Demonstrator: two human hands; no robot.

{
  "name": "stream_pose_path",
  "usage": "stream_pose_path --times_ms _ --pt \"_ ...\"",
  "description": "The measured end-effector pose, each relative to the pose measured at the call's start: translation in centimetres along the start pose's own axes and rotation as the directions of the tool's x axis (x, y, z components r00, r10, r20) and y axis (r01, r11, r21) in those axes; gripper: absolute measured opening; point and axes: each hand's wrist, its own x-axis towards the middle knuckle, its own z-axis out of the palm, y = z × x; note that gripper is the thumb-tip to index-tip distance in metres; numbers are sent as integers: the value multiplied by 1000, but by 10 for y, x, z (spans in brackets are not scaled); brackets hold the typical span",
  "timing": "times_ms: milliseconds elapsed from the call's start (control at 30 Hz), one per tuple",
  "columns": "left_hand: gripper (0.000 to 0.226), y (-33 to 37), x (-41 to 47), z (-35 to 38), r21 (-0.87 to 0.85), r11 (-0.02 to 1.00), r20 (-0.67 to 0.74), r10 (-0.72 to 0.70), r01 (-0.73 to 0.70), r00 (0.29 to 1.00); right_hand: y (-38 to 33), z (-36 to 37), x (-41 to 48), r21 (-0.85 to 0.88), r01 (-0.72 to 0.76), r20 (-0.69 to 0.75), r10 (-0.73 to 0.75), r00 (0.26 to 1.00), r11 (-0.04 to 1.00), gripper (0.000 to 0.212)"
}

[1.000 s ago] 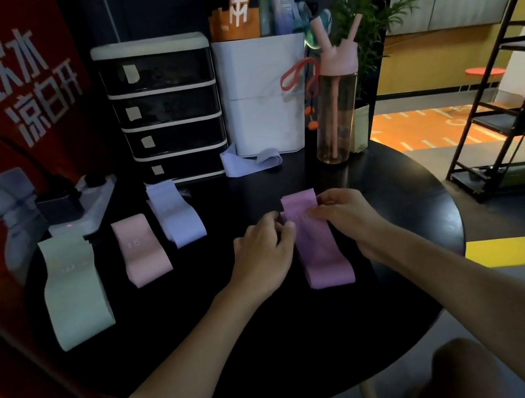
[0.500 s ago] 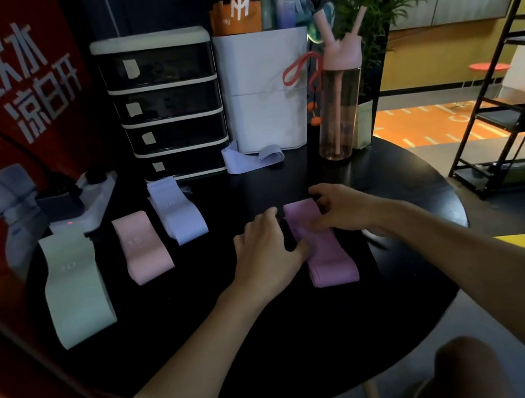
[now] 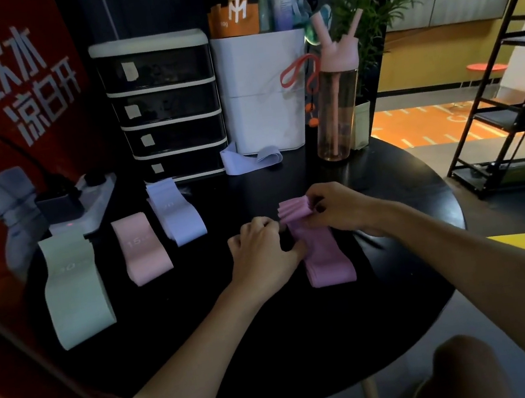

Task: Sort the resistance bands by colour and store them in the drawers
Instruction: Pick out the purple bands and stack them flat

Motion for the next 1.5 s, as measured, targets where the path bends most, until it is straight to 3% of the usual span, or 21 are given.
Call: stream_pose_path --times_ms 100,167,200,267,333,400,467,567,667,767,933,1067,1167,1333,1500 --pt "55 5 1 -3 -46 999 -7 -16 15 1000 2 -1 -3 105 39 -59 -33 998 994 27" --pt "65 8 1 -6 -196 980 45 -33 41 998 1 -3 -8 201 75 -128 -50 991 977 27" --pt "65 10 0 -8 -339 939 85 -27 54 996 0 -4 -11 277 87 -155 -45 987 957 27" --pt "43 16 -4 -9 -617 781 144 -6 95 989 -1 -7 -18 483 103 -174 -20 985 870 29" --pt "26 24 -6 -12 -719 690 123 6 85 992 2 -11 -24 627 120 -189 1 982 769 33" --pt "20 29 -5 -20 -691 723 50 52 -3 997 5 -17 -30 685 147 -219 9 976 714 38" --pt "19 30 1 -34 -549 822 -4 178 -151 984 10 -21 -37 701 182 -252 0 968 689 42" --pt "24 27 7 -57 -268 912 114 350 -310 930 20 -23 -52 675 161 -213 -19 977 720 47" --pt "28 22 8 -65 -93 918 266 395 -385 879 33 -17 -68 517 98 -104 -51 993 850 38" --pt "35 17 3 -61 28 907 372 380 -420 847 45 -8 -75 200 162 -135 -136 981 966 29" --pt "39 20 0 -58 103 884 416 378 -456 827 50 -1 -74 94 173 -105 -163 981 981 76" --pt "30 28 2 -55 172 851 409 396 -495 822 54 1 -69 -15 191 -91 -192 977 981 87" --pt "32 30 4 -52 170 843 408 411 -510 816 53 3 -66 -26 186 -79 -188 979 982 84" --pt "33 27 8 -51 74 860 397 439 -505 806 49 2 -66 95 240 -81 -233 969 966 75" --pt "38 28 8 -53 -7 880 371 443 -474 816 46 0 -72 139 259 -89 -249 965 956 30"
